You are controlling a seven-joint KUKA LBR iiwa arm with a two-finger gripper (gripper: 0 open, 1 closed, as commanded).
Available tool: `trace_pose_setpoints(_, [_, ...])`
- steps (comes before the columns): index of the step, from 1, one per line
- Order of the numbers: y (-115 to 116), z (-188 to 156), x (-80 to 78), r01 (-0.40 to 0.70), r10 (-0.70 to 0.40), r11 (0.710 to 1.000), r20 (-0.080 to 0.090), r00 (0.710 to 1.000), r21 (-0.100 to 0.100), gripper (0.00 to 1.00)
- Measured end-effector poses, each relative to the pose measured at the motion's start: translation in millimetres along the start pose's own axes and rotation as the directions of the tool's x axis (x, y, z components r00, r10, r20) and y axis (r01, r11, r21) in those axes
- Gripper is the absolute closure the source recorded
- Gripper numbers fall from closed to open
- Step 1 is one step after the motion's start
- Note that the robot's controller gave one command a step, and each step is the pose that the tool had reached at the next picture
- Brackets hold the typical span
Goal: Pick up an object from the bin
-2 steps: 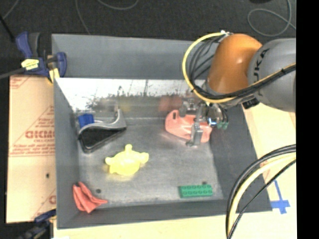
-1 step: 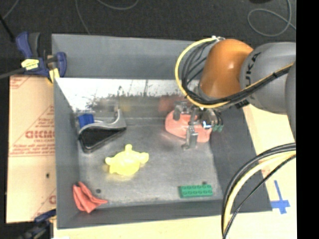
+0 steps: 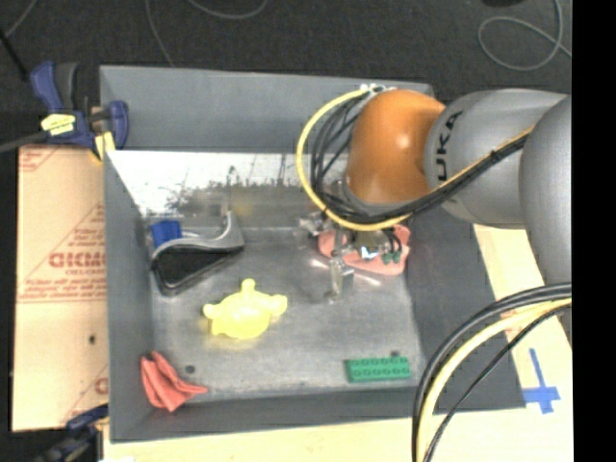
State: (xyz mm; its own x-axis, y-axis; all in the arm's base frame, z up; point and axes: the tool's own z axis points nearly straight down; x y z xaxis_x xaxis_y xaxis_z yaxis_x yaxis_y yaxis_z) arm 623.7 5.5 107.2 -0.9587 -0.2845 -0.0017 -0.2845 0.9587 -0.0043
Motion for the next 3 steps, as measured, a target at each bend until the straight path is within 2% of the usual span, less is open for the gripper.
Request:
trace_pose_setpoints(1, [40.7, -1.7, -11.3, 0.045, -0.045, 0.999, 0.005, 0.999, -0.003, 0.0])
trace_pose_setpoints(2, [57.5, 13.4, 8.8, 0.078, -0.078, 0.997, 0.008, 0.997, 0.001, 0.0])
trace_pose_setpoints(3, [102.8, 27.9, -0.7, 0.089, -0.089, 0.996, -0.002, 0.996, 0.001, 0.0])
